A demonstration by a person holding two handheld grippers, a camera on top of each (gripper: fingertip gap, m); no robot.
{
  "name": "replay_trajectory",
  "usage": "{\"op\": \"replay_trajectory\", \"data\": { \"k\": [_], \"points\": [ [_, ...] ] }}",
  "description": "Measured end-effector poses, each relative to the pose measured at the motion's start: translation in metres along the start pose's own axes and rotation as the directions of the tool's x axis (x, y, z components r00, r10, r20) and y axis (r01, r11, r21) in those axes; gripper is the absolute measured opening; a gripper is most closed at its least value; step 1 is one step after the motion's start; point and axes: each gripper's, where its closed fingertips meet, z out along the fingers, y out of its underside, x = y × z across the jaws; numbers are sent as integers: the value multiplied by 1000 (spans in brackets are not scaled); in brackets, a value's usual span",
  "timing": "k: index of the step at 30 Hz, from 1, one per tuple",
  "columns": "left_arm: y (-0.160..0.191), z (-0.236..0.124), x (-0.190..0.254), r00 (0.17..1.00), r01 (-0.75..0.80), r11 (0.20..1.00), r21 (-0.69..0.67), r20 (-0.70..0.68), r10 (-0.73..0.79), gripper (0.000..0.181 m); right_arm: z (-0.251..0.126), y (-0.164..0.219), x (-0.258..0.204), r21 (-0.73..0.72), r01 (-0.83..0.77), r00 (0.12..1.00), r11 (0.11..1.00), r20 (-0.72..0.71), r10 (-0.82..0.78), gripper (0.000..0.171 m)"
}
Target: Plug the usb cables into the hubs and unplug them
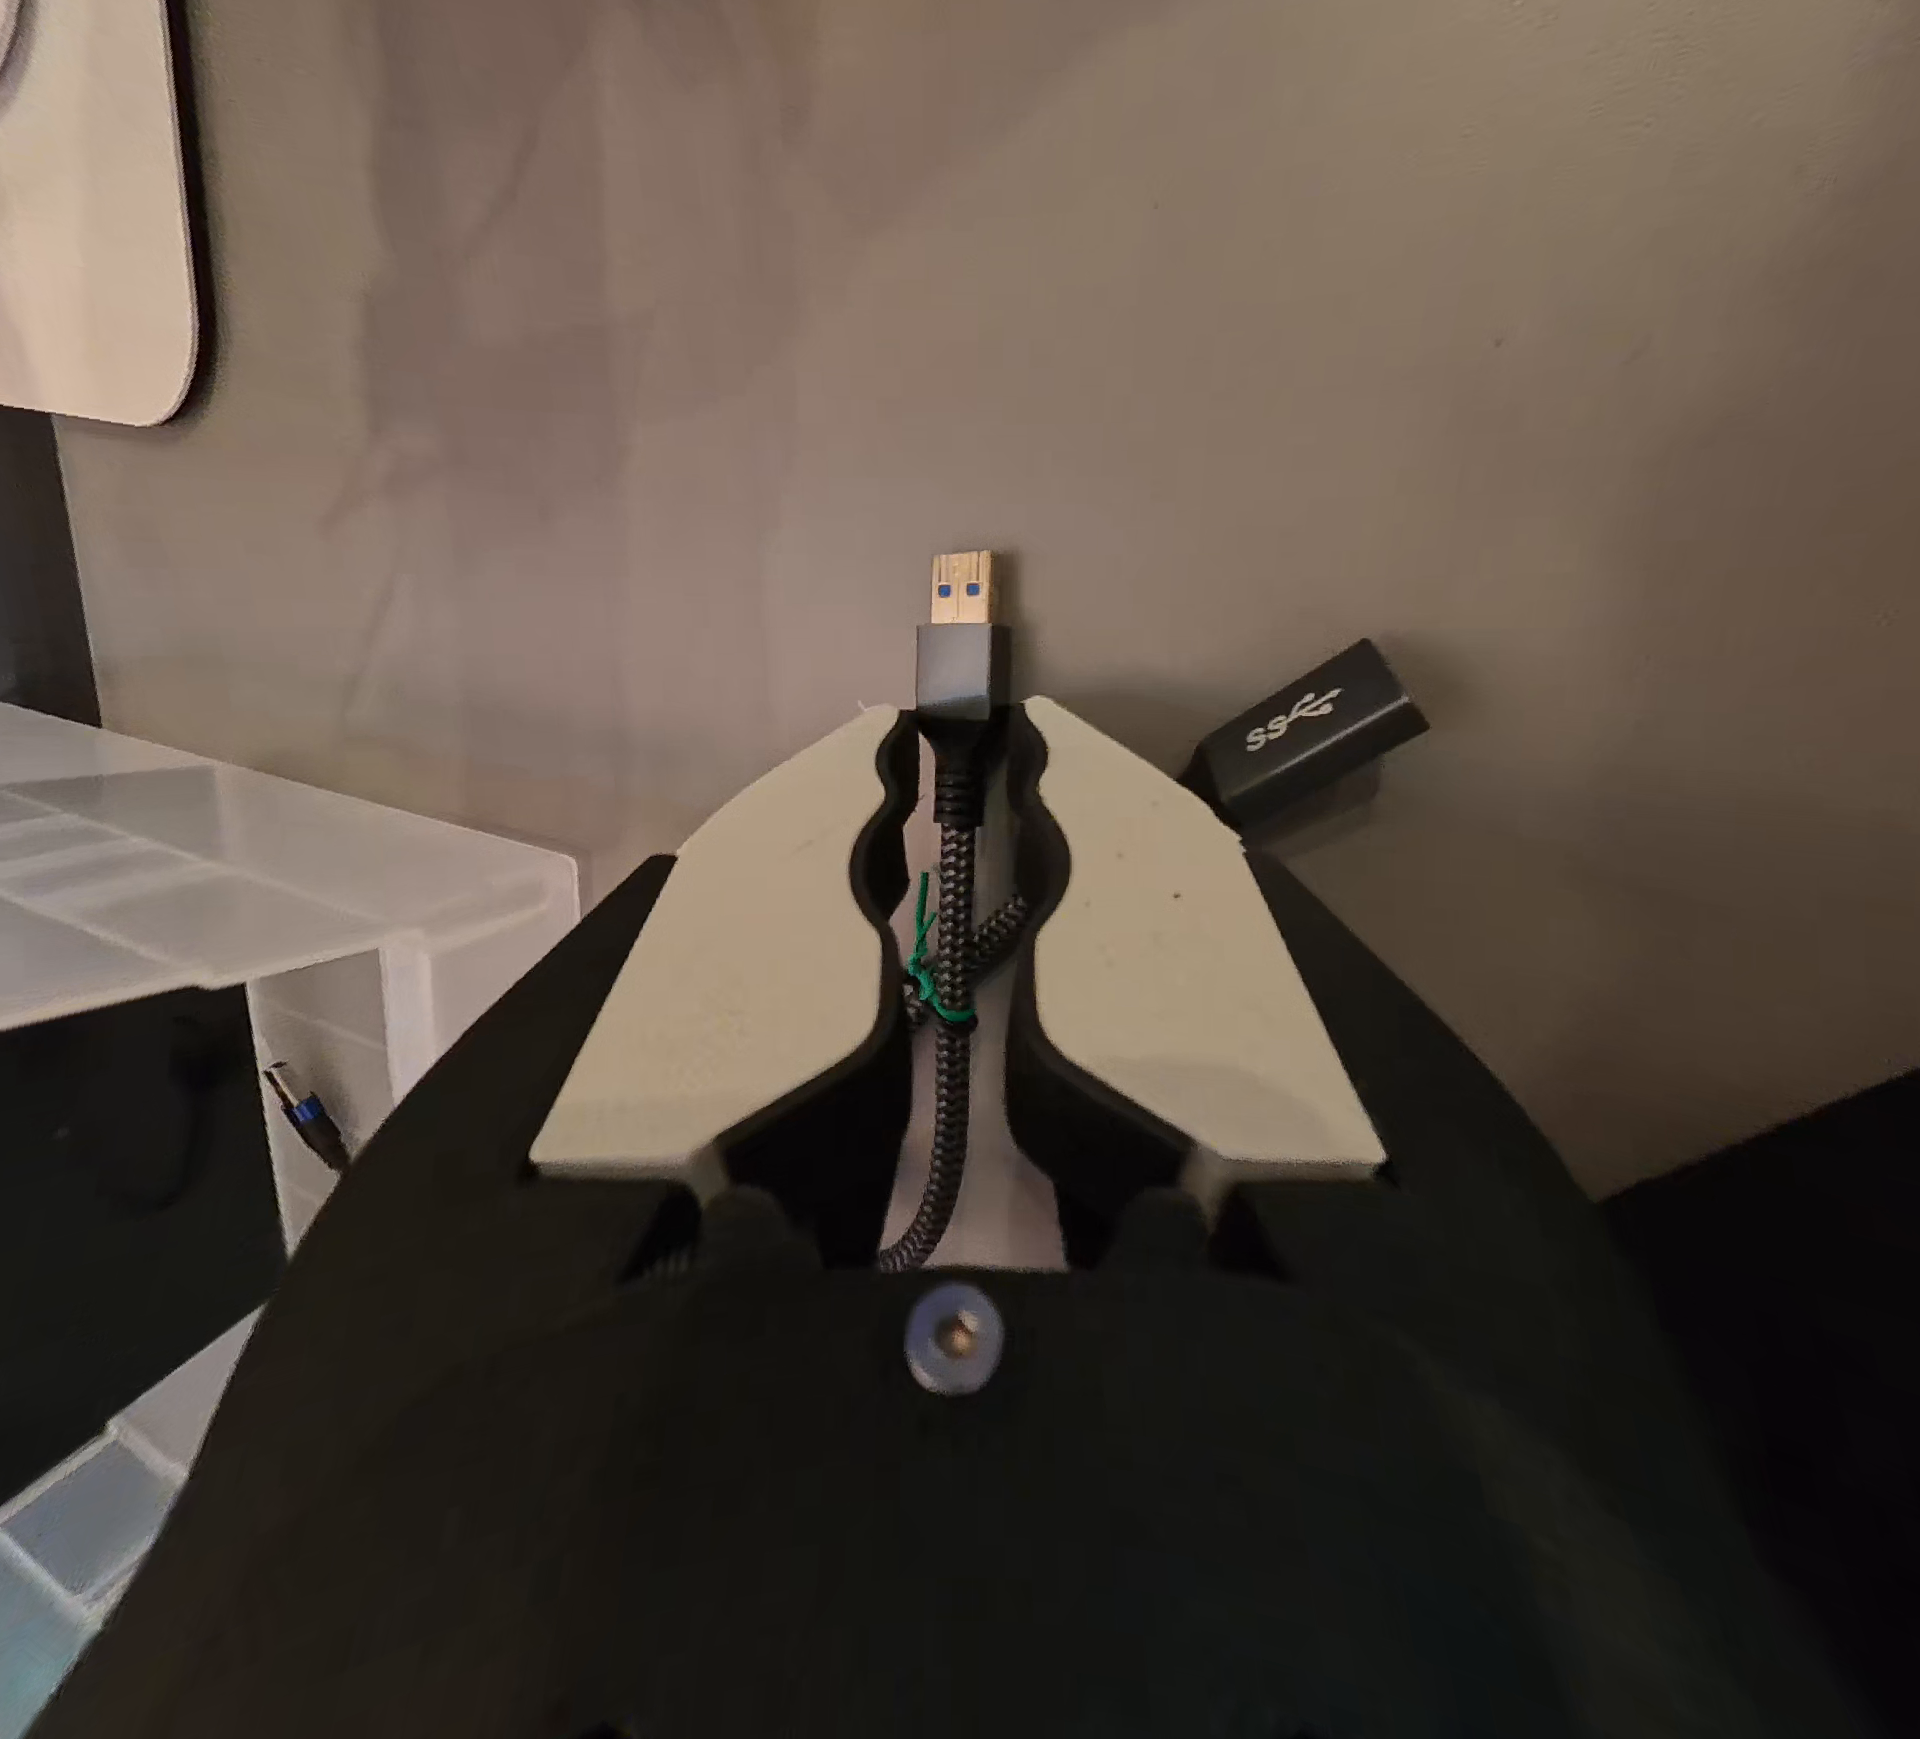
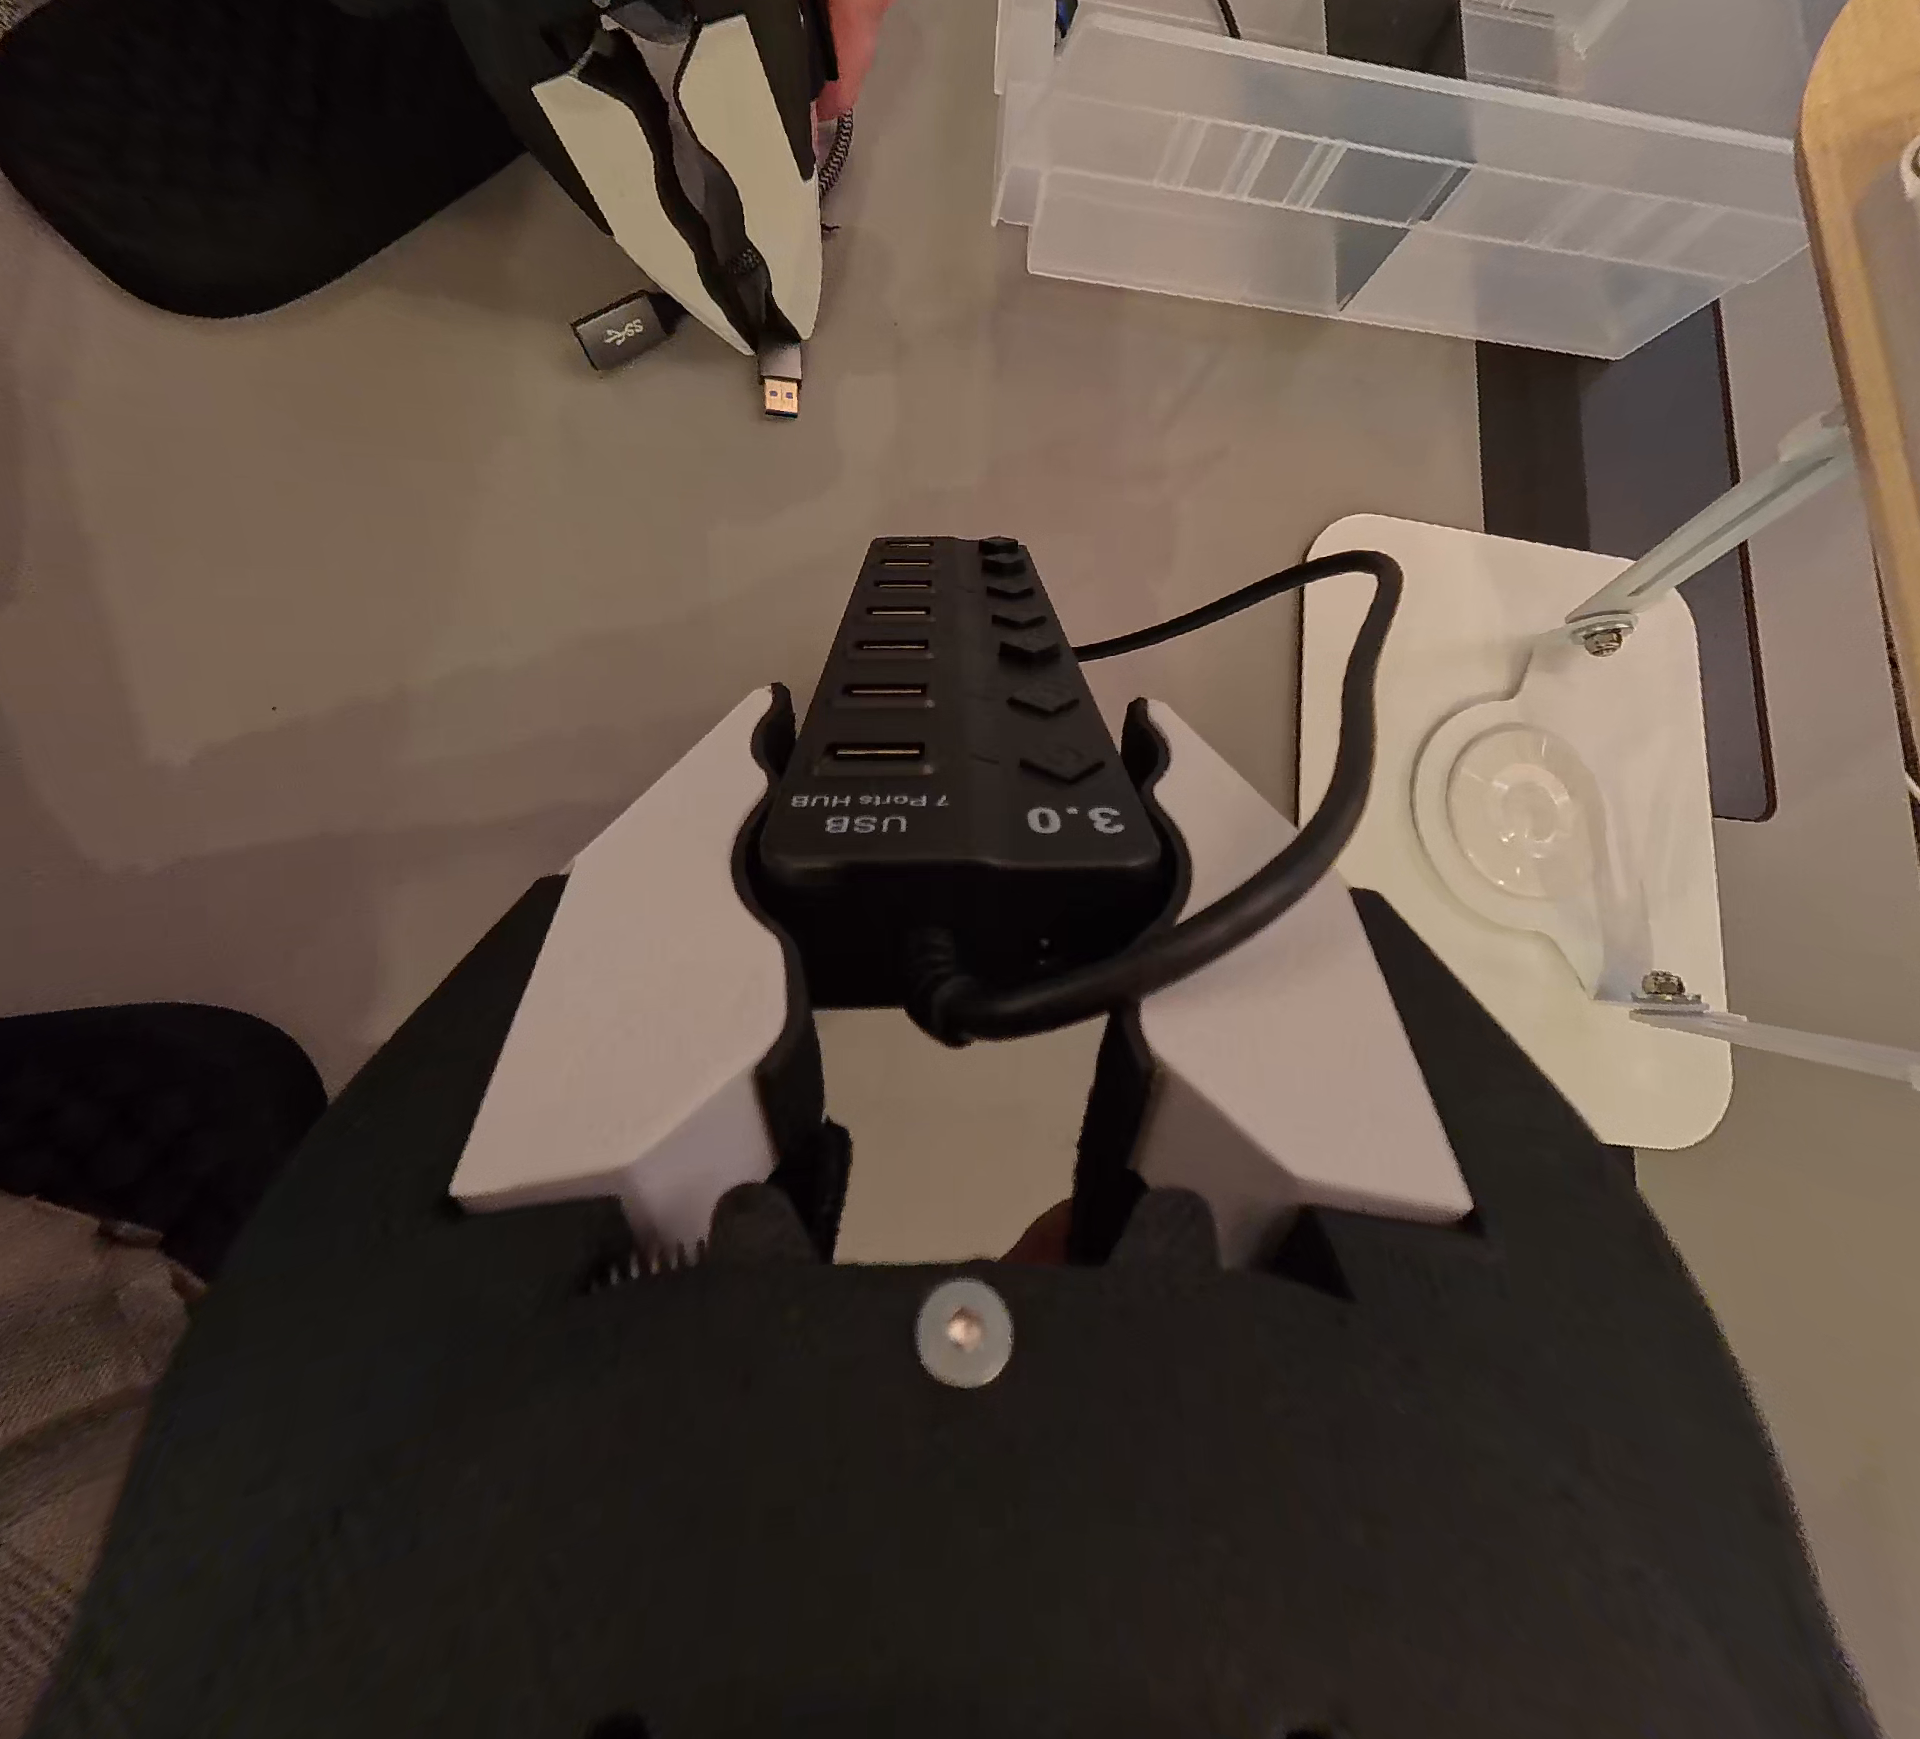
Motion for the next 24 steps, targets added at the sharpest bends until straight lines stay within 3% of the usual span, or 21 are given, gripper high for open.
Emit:
{"op": "replay_trajectory", "data": {
  "k": [5, 9, 14, 18, 22, 24],
  "points": [
    [-2, -4, -1, 998, 32, 999, -19, -59, -33, 12, -2, -1, 0, 7, 3, 1000, 1000, -6, -3, 62],
    [-31, -23, -3, 969, 156, 977, 143, -214, -124, 9, -5, -1, 0, 14, 0, 1000, 1000, -10, 0, 62],
    [-75, -51, 3, 850, 346, 887, 307, -503, -158, 9, -7, 0, 0, 20, -1, 1000, 1000, -12, 1, 62],
    [-84, -49, 34, 675, 372, 902, 218, -731, -102, 9, -8, 0, 0, 20, -3, 1000, 1000, -12, 4, 62],
    [-89, -26, 43, 590, 344, 926, 154, -803, -86, 9, -9, 0, -1, 24, -3, 1000, 1000, -13, 4, 62],
    [-87, -13, 42, 587, 301, 948, 106, -804, -96, 8, -10, 0, -1, 28, -5, 1000, 1000, -12, 5, 62]
  ]
}}
